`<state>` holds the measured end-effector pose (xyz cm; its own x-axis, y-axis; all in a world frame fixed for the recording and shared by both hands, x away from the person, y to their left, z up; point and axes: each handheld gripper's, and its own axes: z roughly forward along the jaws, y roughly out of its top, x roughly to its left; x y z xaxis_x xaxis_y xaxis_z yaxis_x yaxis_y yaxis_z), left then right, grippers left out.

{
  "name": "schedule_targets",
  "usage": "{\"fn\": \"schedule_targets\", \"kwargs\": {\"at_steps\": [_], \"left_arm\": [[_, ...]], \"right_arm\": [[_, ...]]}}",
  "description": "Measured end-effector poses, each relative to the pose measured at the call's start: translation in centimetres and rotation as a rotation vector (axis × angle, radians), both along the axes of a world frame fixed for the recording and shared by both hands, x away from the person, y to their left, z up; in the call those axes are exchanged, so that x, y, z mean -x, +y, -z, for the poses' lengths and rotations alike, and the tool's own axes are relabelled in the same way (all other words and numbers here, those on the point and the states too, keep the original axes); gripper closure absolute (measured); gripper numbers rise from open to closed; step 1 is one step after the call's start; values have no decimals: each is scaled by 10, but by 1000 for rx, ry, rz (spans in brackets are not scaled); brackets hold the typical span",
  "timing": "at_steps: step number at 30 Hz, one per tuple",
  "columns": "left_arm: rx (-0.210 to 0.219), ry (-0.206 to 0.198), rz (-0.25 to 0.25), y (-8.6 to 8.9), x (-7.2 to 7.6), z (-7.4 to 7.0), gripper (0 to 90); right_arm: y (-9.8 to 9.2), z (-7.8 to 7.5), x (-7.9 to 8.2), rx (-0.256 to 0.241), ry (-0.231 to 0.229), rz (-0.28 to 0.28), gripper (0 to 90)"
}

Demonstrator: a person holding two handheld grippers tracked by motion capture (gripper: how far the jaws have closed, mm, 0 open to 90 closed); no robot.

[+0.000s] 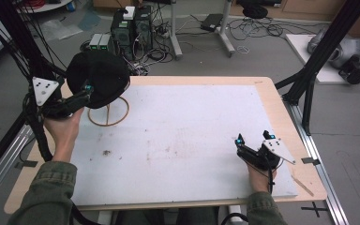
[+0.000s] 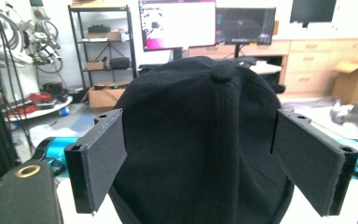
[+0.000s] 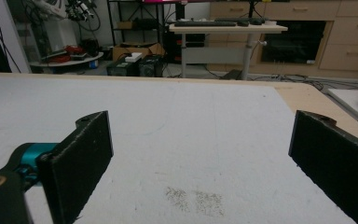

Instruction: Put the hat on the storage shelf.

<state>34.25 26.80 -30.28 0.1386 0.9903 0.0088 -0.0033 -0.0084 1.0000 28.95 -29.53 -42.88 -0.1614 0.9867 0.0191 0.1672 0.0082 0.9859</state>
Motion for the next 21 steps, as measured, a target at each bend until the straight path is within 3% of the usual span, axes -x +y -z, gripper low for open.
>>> {"fn": "schedule_targets", "kwargs": {"at_steps": [11, 21], "left_arm": [[23, -43, -6, -2, 29, 23, 180], [36, -32, -27, 2, 46, 47, 179]], "right_arm": [[2, 0, 0, 8, -5, -4, 52], [2, 1, 0, 15, -7, -5, 52]]}}
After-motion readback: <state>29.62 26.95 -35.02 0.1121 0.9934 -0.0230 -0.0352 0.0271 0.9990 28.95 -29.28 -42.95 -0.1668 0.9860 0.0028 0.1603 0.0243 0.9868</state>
